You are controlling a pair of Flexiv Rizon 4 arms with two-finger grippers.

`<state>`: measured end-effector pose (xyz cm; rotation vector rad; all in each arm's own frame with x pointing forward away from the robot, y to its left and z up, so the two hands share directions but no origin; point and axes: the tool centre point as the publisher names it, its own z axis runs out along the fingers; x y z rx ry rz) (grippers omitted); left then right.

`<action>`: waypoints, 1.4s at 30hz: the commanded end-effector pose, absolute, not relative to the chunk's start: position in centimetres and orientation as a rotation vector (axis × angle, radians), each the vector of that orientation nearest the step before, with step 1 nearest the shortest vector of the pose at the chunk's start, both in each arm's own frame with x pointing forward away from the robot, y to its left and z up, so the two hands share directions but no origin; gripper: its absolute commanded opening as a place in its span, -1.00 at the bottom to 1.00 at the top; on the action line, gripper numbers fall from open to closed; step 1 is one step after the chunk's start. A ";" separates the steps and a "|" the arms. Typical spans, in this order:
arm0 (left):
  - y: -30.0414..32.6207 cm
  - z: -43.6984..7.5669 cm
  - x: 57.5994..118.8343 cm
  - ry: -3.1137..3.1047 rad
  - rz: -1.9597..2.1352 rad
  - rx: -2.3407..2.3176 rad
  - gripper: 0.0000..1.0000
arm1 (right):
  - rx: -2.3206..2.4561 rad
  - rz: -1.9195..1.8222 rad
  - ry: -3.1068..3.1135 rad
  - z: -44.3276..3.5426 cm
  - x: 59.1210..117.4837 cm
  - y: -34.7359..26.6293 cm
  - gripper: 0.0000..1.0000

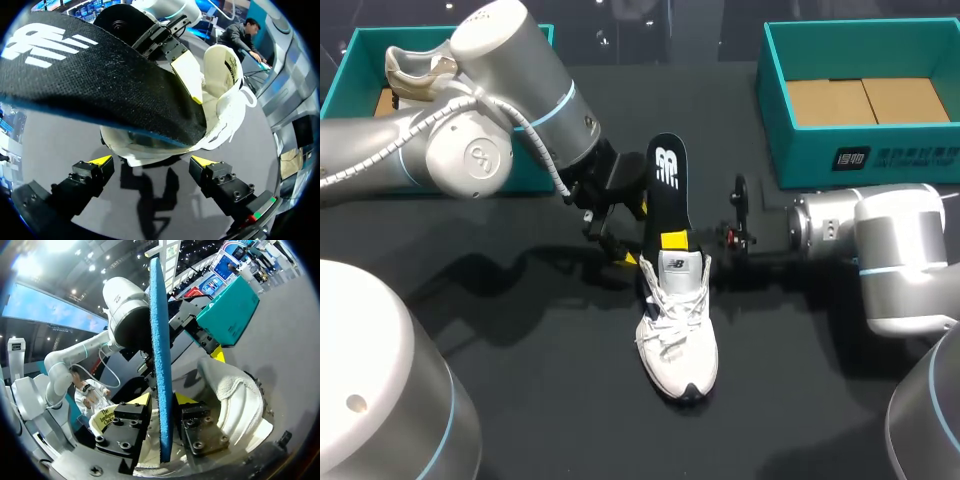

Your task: Take the shoe out of the shoebox, open the shoe tongue, remove and reinsert the insole, then place the shoe into the shoebox

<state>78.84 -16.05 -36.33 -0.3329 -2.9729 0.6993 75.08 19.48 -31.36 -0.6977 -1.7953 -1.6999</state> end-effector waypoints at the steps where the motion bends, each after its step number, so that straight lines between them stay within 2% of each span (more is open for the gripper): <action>1: -15.9 -36.3 78.8 -2.974 0.699 -0.334 1.00 | -0.687 -1.685 -1.812 -30.7 75.6 19.6 -0.44; 12: -15.9 -36.3 78.8 -2.974 0.699 -0.334 1.00 | -0.683 -1.654 -1.866 -29.6 77.7 20.0 -0.51; 13: -15.9 -36.3 78.8 -2.974 0.699 -0.334 1.00 | -0.691 -1.648 -1.870 -29.6 77.9 20.0 -0.58; 15: -15.9 -36.3 78.8 -2.974 0.699 -0.334 1.00 | -0.700 -1.642 -1.868 -29.7 78.1 20.0 -1.00; 32: -15.9 -36.3 78.8 -2.974 0.699 -0.334 1.00 | -0.835 -1.575 -1.753 -34.2 74.9 18.8 -1.00; 42: -15.9 -36.3 78.8 -2.974 0.699 -0.334 1.00 | -0.825 -1.573 -1.761 -33.6 73.8 19.1 -1.00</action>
